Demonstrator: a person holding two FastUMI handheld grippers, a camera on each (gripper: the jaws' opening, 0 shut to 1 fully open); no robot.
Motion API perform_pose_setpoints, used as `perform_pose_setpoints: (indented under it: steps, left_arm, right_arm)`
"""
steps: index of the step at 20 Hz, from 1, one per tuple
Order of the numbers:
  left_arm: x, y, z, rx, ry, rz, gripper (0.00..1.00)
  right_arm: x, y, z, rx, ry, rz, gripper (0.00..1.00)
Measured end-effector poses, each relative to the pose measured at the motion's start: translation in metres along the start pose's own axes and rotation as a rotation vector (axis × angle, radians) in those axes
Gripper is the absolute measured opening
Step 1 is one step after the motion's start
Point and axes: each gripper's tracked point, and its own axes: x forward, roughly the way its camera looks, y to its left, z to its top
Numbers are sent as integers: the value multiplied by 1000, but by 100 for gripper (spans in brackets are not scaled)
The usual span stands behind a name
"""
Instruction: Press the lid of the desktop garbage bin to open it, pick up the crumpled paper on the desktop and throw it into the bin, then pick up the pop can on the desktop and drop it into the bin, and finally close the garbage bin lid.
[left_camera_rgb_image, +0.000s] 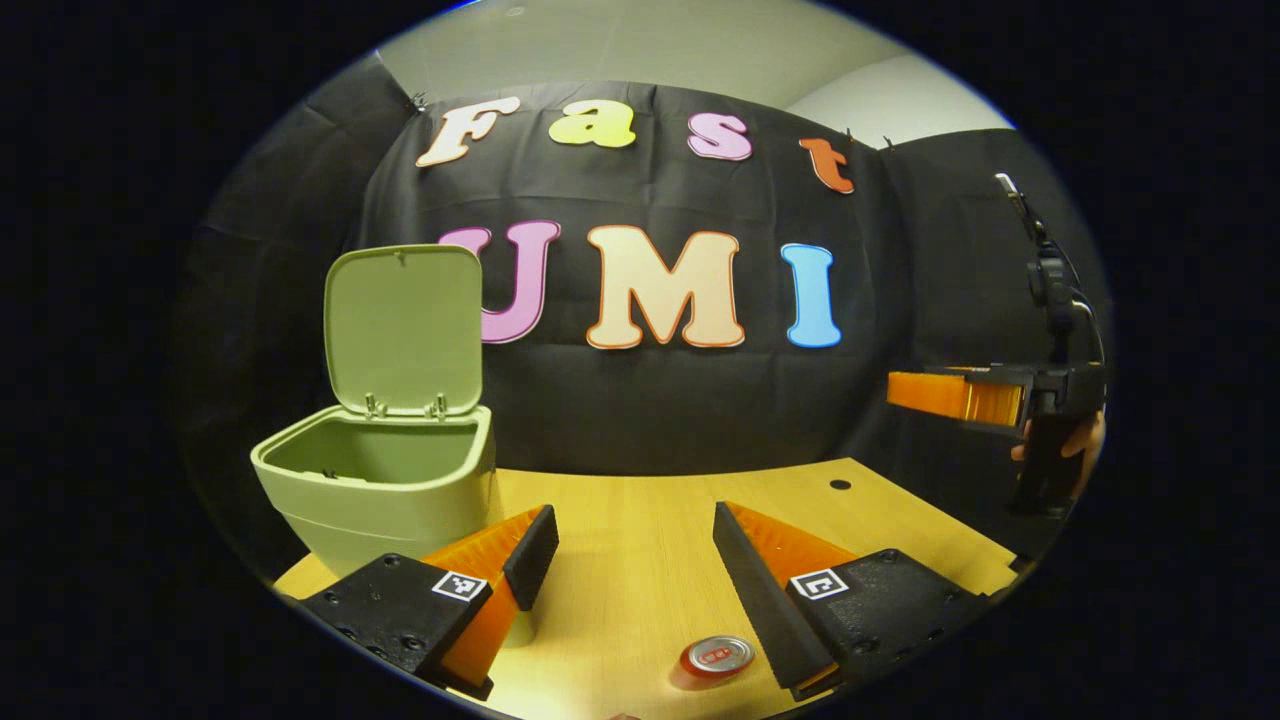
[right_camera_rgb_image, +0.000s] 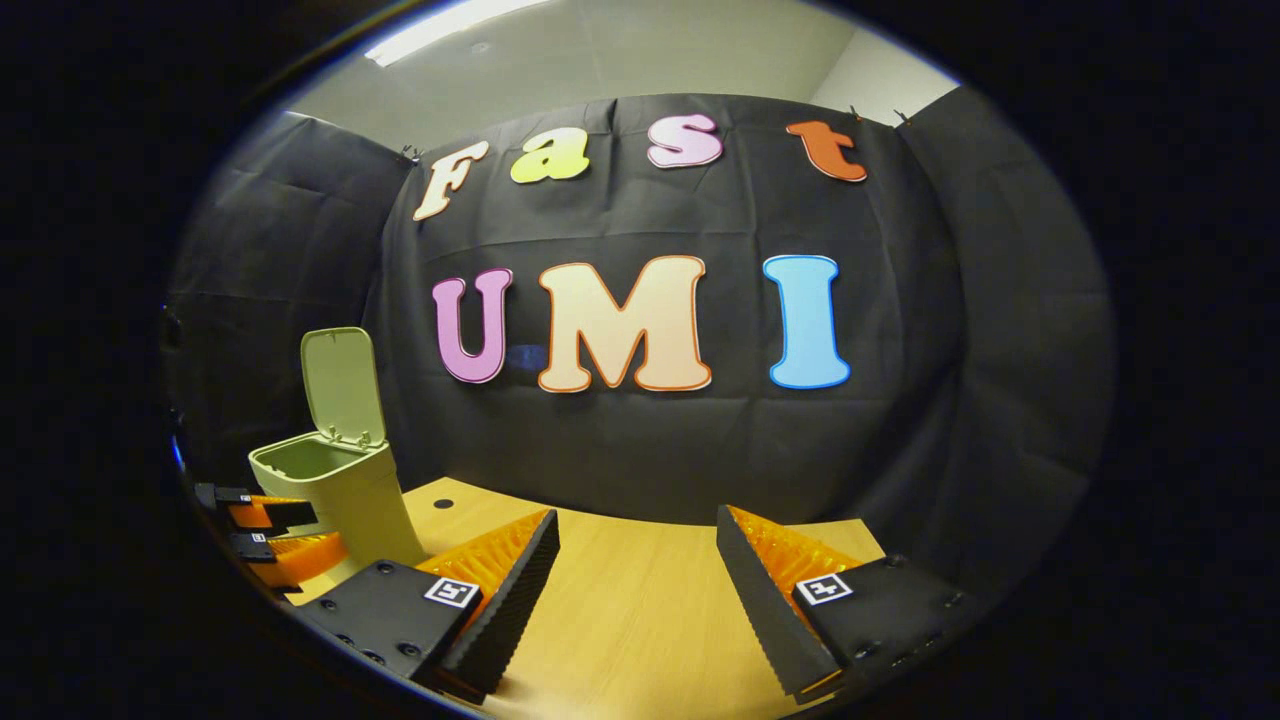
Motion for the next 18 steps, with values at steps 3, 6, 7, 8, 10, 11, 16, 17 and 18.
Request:
perform_pose_setpoints:
  steps: [3,6,7,8,10,11,16,17,18]
  left_arm:
    - [2,-16,-24,-7,45,-17,94]
    - [3,-30,-49,-24,96,-24,94]
    - [3,-33,-55,-30,108,-24,94]
    - [3,-37,-62,-37,119,-25,94]
    - [4,-45,-79,-41,149,-28,95]
    - [4,-48,-88,-40,164,-27,95]
    - [3,-60,-130,-42,244,-24,95]
    - [3,-62,-138,-42,260,-24,95]
    - [3,-62,-146,-40,278,-23,94]
  right_arm:
    - [-7,-19,-7,-8,23,-16,99]
    - [-15,-33,-15,-18,42,-23,99]
    - [-18,-37,-17,-25,50,-21,99]
    - [-20,-40,-21,-33,59,-21,99]
    - [-26,-44,-28,-41,71,-19,99]
    - [-28,-45,-30,-42,76,-18,99]
    - [-37,-45,-47,-51,107,-1,99]
    - [-39,-44,-51,-54,115,4,99]
    - [-40,-43,-56,-61,126,8,99]
